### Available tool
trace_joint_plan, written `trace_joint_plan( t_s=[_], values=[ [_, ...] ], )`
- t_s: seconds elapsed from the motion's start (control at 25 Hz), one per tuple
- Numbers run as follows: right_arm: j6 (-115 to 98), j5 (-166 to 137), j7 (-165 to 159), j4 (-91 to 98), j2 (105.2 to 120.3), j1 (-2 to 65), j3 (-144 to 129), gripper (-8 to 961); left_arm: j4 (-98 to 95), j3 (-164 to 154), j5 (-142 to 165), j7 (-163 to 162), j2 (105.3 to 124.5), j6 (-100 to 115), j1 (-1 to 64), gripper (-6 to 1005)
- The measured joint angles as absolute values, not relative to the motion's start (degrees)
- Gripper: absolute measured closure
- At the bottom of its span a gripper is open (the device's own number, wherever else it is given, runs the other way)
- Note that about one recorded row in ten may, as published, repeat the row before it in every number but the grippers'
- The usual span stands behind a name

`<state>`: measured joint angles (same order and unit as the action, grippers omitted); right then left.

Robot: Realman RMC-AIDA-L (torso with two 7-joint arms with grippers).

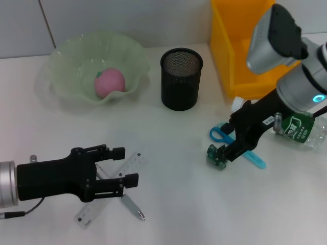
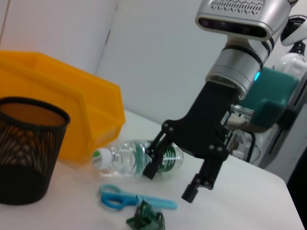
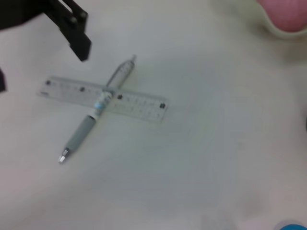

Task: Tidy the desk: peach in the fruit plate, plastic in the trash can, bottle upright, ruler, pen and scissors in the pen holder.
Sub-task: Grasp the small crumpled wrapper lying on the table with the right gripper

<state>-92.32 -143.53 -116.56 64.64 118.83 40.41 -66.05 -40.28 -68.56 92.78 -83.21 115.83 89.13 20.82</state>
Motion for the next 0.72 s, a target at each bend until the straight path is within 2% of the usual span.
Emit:
trace_joint_plan(
  t_s=[0.08,0.32,0.72],
  values=[
    [-91.7,-143.6,-116.6,63.9,118.85,40.7,-66.7,208,-40.4,-68.6,93.0,-83.3,115.70,89.2,20.8,194],
    [-88.3,-144.4,-116.6,60.1,118.88,42.0,-69.5,208,-40.6,-68.5,93.7,-84.6,113.58,89.7,20.9,194],
    [-83.5,-144.4,-116.1,56.7,118.99,42.3,-73.3,207,-40.7,-67.7,93.7,-84.8,113.29,89.7,20.7,194]
  ],
)
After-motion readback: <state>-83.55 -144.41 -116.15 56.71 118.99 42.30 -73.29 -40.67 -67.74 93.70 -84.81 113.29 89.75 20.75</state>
